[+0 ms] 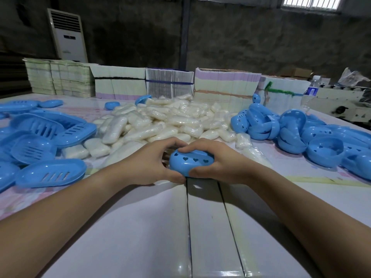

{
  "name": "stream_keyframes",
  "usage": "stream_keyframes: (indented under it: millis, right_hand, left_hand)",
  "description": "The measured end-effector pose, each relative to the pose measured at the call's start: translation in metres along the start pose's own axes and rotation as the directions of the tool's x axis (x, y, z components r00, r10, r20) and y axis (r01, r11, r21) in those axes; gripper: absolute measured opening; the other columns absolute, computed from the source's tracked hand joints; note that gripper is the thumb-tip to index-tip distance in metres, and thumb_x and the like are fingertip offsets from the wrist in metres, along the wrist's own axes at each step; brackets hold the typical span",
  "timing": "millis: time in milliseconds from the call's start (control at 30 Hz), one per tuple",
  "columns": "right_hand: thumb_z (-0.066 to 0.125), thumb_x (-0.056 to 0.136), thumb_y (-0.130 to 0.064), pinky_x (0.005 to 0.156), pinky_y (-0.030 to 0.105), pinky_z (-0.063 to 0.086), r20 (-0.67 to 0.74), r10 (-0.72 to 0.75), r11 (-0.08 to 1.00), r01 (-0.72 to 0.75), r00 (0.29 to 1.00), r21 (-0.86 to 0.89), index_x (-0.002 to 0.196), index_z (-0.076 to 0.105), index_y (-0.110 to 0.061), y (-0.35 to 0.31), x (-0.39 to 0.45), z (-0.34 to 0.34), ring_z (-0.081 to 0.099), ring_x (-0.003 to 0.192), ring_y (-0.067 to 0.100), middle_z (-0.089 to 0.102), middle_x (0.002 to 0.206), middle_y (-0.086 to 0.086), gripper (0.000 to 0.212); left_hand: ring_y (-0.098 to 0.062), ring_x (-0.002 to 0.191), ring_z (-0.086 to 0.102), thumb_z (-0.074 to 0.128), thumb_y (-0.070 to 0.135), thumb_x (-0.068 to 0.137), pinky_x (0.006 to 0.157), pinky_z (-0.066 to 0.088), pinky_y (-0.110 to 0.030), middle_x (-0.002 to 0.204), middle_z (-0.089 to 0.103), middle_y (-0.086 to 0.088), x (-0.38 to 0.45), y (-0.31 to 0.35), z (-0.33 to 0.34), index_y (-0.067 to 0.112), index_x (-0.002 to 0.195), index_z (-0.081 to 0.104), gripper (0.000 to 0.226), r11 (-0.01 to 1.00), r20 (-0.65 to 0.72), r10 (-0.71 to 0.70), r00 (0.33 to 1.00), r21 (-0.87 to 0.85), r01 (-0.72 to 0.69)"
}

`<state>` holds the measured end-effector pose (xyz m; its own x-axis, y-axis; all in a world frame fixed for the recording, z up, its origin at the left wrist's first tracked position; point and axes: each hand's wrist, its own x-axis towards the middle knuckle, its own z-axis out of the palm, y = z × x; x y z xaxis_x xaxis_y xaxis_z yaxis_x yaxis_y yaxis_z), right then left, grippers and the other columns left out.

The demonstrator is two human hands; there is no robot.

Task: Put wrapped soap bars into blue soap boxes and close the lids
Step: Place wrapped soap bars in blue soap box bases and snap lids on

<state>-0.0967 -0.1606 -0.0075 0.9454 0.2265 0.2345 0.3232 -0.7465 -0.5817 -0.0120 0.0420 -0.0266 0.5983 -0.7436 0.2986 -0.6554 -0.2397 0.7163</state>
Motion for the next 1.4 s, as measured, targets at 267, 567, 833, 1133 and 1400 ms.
stream_keyframes:
  millis: [267, 567, 833, 1133, 1400]
  right_hand:
    - [0.078, 0.08, -0.022, 0.084, 0.012, 0.042, 0.094, 0.028, 0.999, -0.03, 0.995, 0.023, 0.123, 0.054, -0.05, 0.0, 0.0, -0.004, 0.052, 0.103, -0.008, 0.051, 0.118, -0.025, 0.057]
    - [0.086, 0.069, -0.021, 0.083, 0.01, 0.046, 0.005, 0.007, 1.0, -0.007, 1.0, -0.002, 0.125, 0.053, -0.05, 0.002, -0.003, -0.007, 0.05, 0.105, -0.009, 0.05, 0.118, -0.027, 0.071]
    - [0.088, 0.067, -0.013, 0.094, 0.018, 0.042, -0.189, -0.193, 0.981, 0.183, 0.963, -0.071, 0.121, 0.048, -0.044, -0.009, -0.006, -0.005, 0.049, 0.11, 0.004, 0.053, 0.122, -0.005, 0.074]
    - [0.084, 0.065, -0.009, 0.071, 0.021, 0.054, -0.248, -0.02, 0.935, 0.106, 0.969, 0.338, 0.121, 0.059, -0.042, -0.009, -0.005, 0.0, 0.063, 0.095, 0.006, 0.057, 0.118, -0.007, 0.069]
    - [0.079, 0.061, -0.031, 0.077, 0.027, 0.055, -0.182, 0.071, 0.815, 0.049, 0.981, 0.578, 0.123, 0.057, -0.047, -0.006, 0.0, 0.003, 0.067, 0.09, 0.017, 0.068, 0.105, -0.003, 0.068]
  left_hand:
    - [-0.003, 0.099, 0.068, 0.091, 0.02, 0.068, 0.083, 0.056, -0.02, 0.109, 0.069, 0.021, 0.0, 0.0, 0.0, 0.041, 0.115, 0.062, 0.058, 1.0, -0.003, 0.016, 1.0, 0.009, -0.016]
    - [0.006, 0.102, 0.063, 0.087, 0.026, 0.075, 0.082, 0.053, -0.012, 0.118, 0.062, 0.015, -0.001, 0.005, 0.0, 0.042, 0.127, 0.051, 0.066, 0.996, -0.019, -0.069, 0.997, -0.061, 0.068]
    - [-0.025, 0.099, 0.074, 0.082, 0.027, 0.062, 0.073, 0.064, -0.035, 0.12, 0.067, -0.012, -0.003, 0.023, -0.003, 0.02, 0.127, 0.06, 0.069, 0.711, -0.002, -0.3, 0.954, -0.667, 0.223]
    - [-0.027, 0.1, 0.074, 0.086, 0.009, 0.061, 0.074, 0.063, -0.03, 0.119, 0.072, -0.019, -0.005, 0.027, -0.006, 0.007, 0.123, 0.065, 0.066, 0.489, 0.089, -0.277, 0.957, -0.844, 0.221]
    - [-0.034, 0.119, 0.064, 0.074, 0.023, 0.076, 0.097, 0.054, -0.04, 0.137, 0.059, -0.021, -0.003, 0.033, 0.007, 0.01, 0.134, 0.058, 0.062, 0.514, 0.054, -0.296, 0.954, -0.832, 0.206]
